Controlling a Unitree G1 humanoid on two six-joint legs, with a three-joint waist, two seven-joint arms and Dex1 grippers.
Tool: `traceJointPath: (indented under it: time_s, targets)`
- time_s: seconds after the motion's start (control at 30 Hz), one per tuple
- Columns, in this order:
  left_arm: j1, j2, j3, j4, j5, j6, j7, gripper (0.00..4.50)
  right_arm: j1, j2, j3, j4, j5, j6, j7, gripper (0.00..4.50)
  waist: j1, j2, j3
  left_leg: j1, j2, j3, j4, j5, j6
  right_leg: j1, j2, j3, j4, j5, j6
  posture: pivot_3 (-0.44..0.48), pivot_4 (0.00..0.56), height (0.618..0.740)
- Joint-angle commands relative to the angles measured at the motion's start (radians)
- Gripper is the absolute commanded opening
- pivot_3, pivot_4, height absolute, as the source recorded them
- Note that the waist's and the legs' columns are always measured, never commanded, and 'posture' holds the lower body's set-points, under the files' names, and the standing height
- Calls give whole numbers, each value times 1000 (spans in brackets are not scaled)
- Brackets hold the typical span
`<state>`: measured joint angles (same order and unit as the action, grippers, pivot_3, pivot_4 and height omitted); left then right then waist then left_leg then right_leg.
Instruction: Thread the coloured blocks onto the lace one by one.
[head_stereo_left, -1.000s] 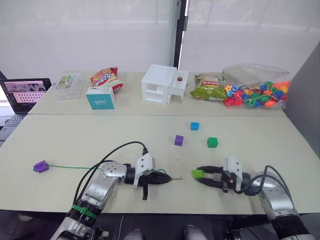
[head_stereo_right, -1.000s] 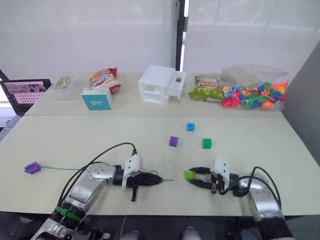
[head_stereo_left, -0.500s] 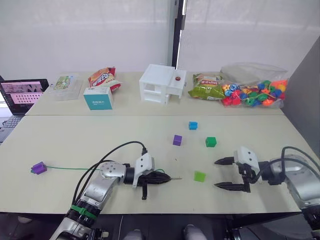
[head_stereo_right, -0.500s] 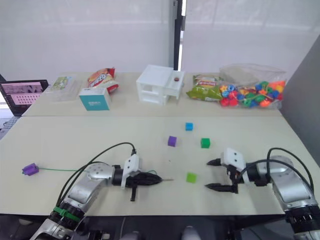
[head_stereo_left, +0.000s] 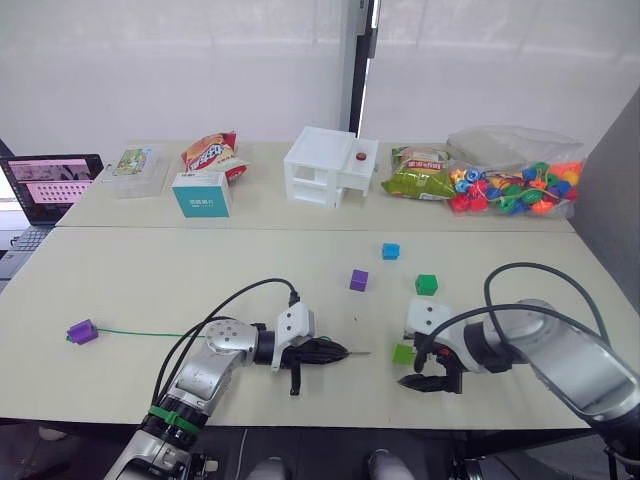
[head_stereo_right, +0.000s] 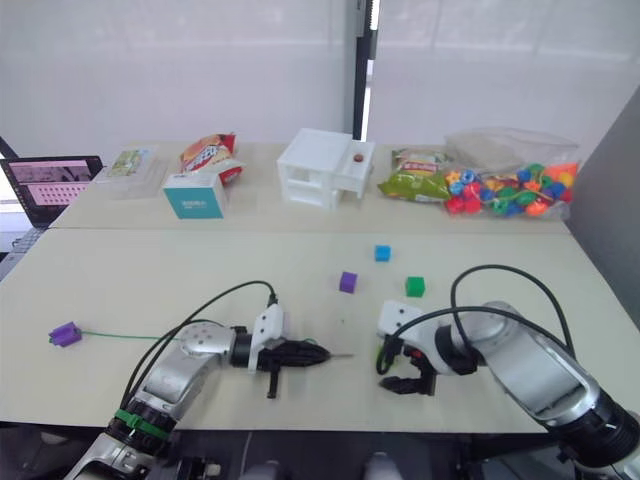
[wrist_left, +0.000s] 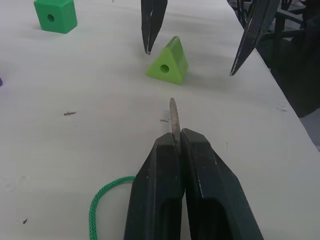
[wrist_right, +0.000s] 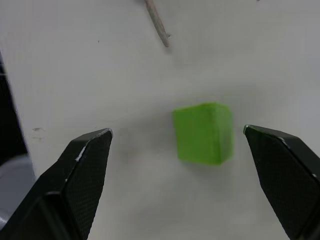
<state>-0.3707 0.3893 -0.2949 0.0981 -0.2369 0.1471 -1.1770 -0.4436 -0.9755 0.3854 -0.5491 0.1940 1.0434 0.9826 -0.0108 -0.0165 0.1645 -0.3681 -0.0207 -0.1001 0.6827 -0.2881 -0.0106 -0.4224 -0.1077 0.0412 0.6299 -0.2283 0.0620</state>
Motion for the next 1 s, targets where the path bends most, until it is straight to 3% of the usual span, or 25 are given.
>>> traceJointPath:
  time_s: [0.03, 0.1, 0.33, 1.0]
  targets:
    - [-14, -7, 3, -7, -1, -20, 6, 0, -32, 27, 23, 13, -18, 25, -37, 4065, -1, 0, 0, 0, 0, 0, 0, 0, 0, 0, 0, 0, 0, 0, 0, 0, 150, 740]
    - [-16, -10, 1, -5, 1, -21, 8, 0, -43, 15, 61, 34, -47, -5, -31, 3660, -3, 0, 0, 0, 0, 0, 0, 0, 0, 0, 0, 0, 0, 0, 0, 0, 150, 740]
    - [-25, -19, -5, 2, 5, -27, 12, 0, -71, 10, 106, 86, -54, -60, -2, 1324, -4, -1, -1, 1, 0, 0, 0, 0, 0, 1, 0, 0, 0, 0, 0, 0, 150, 740]
    - [-97, -95, -61, 95, 58, -81, 8, 0, -118, -7, 158, 84, -94, -134, 110, 1295, -2, -1, -1, 1, 0, 0, 0, 0, 0, 1, 0, 0, 0, 0, 0, 0, 150, 740]
